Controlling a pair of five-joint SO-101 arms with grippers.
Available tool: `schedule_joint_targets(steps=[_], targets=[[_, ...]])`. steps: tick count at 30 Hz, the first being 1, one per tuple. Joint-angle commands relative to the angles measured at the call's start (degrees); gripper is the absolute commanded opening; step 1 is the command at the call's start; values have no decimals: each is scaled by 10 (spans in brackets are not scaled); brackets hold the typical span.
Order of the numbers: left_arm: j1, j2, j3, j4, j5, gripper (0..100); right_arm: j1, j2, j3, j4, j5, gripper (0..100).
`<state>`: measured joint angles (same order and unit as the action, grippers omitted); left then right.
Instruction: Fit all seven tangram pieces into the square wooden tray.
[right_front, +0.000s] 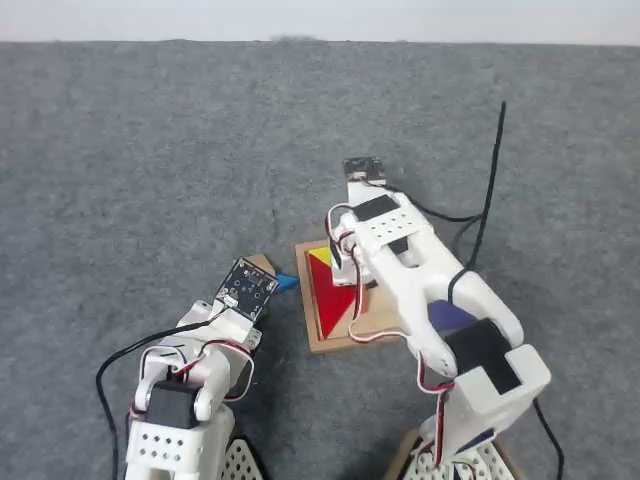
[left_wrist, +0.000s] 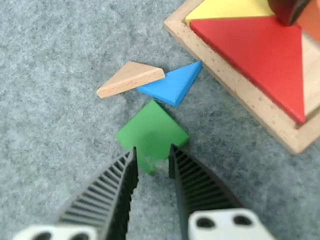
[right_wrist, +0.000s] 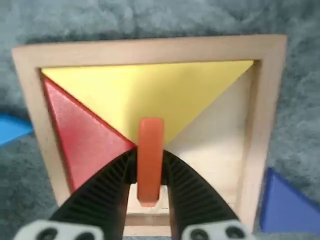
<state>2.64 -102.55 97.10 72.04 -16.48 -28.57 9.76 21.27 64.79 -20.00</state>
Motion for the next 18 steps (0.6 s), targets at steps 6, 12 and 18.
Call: schedule_joint_targets(steps=[6,12,18], targets=[[-4,-7,-7,-1,-4,98,29,-17,-21,9,-5,12],[-4,-7,-7,-1,-4,98,25,-17,-23,5,4,42],[-4,-7,-7,-1,-4,98,25,-17,-22,7,17,161]])
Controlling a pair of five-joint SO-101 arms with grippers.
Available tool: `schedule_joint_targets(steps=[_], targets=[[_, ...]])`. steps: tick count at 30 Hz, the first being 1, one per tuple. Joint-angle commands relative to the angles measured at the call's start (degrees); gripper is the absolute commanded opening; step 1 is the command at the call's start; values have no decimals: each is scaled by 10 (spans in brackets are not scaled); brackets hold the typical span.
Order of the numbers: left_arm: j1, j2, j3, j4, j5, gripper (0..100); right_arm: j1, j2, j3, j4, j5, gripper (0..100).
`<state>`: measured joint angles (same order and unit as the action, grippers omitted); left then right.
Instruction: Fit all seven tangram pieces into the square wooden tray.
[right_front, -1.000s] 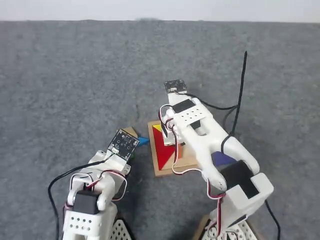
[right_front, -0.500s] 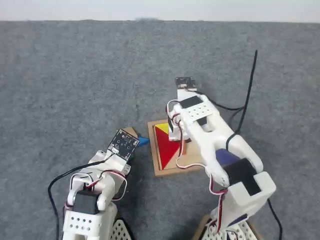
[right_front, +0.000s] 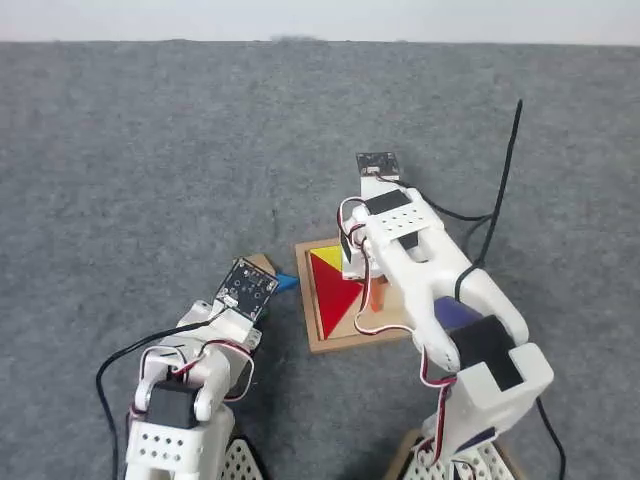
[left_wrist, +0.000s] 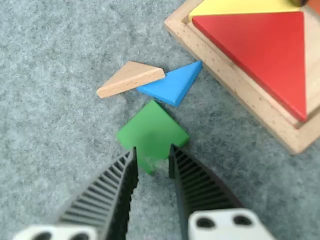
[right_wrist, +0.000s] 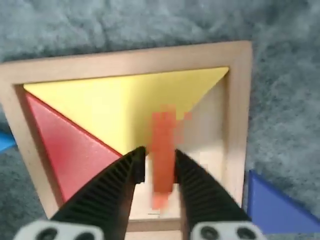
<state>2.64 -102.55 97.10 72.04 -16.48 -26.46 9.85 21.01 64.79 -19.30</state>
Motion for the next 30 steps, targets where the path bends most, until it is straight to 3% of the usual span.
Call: schedule_joint_targets(steps=[1,9,16,21,30], targets=[[-4,-7,-7,-1,-4,98,6,-18,-19,8,11,169],[-4,-7,-7,-1,-4,98,22,-44,-45,16,38,173],[-4,-7,-7,-1,-4,98,70,-171,-44,44,85,163],[-4,-7,-7,-1,-4,98,43,-240,40,31,164,9],[-4,-7,-7,-1,-4,98,8,-196,147,-21,188,22]])
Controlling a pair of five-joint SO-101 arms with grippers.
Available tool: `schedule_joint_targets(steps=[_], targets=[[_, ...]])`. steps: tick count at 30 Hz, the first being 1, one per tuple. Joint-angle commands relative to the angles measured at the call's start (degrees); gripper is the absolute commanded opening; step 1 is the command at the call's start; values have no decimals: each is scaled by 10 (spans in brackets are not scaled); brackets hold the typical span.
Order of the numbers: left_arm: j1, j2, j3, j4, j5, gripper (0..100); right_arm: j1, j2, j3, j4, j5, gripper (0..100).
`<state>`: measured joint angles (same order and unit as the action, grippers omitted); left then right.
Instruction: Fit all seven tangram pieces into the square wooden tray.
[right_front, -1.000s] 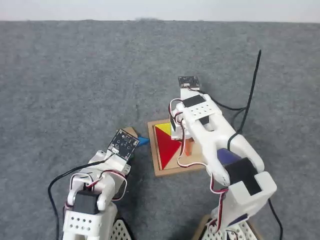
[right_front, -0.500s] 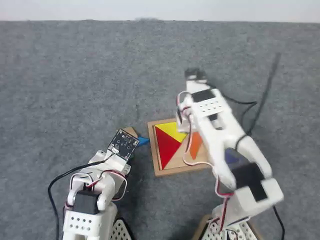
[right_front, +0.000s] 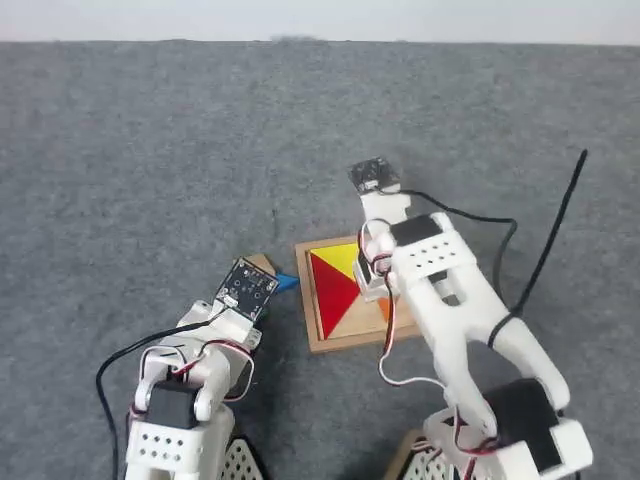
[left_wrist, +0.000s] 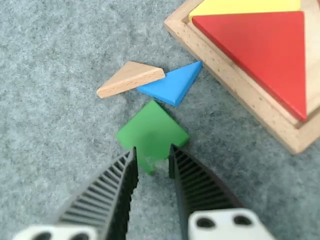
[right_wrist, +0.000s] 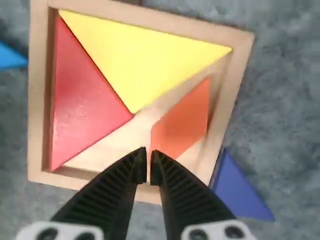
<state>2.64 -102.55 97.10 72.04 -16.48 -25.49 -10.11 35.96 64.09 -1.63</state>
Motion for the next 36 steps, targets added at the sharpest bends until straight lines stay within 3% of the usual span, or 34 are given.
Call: schedule_joint_targets(steps=[1,13,25,32,36], targets=[[-4,-7,-7,-1,-4,98,-1,11,-4,-15,12,22],[-4,-7,-7,-1,-4,98,-7,86,0,-21,13,22],[-4,-7,-7,-1,-4,98,-145,40,13,-23,32,22],[-4,-7,-7,-1,-4,98,-65,-115,18,-49,37,22],[-4,-7,-7,-1,-4,98,-22,-95,23,-67,65,22]])
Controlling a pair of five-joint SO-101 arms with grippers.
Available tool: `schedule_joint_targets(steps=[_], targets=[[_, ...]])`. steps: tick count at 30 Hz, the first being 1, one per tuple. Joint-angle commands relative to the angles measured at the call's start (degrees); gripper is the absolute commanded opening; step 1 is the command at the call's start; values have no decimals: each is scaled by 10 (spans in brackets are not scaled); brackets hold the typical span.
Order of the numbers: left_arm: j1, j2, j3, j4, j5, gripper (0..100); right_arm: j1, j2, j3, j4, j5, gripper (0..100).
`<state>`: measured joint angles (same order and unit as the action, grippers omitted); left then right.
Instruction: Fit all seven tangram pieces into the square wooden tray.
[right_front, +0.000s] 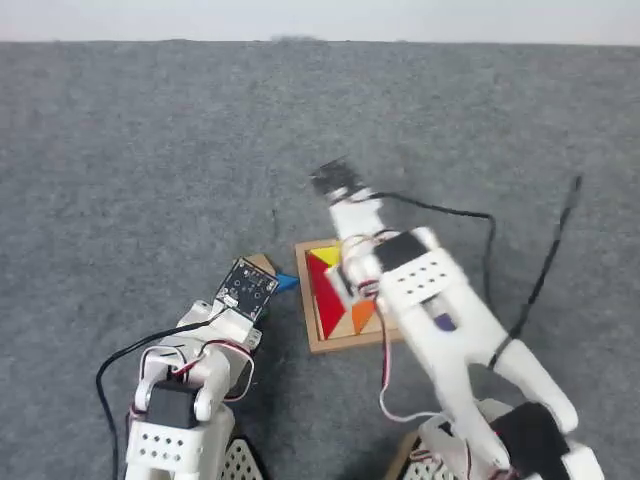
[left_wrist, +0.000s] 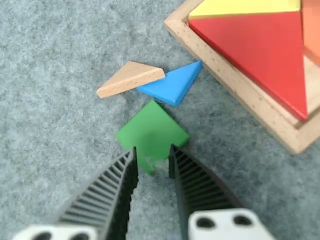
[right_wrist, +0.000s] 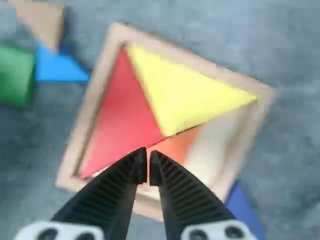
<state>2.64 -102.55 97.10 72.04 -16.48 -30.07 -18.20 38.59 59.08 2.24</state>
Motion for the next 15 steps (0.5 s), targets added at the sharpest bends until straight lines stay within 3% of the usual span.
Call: schedule_joint_targets(steps=[1,15], targets=[[-4,-7,-7,-1,-4,98,25,2,-5,-17,31,22],[-4,-7,-7,-1,-4,98,44,137,4,-39,62,22]])
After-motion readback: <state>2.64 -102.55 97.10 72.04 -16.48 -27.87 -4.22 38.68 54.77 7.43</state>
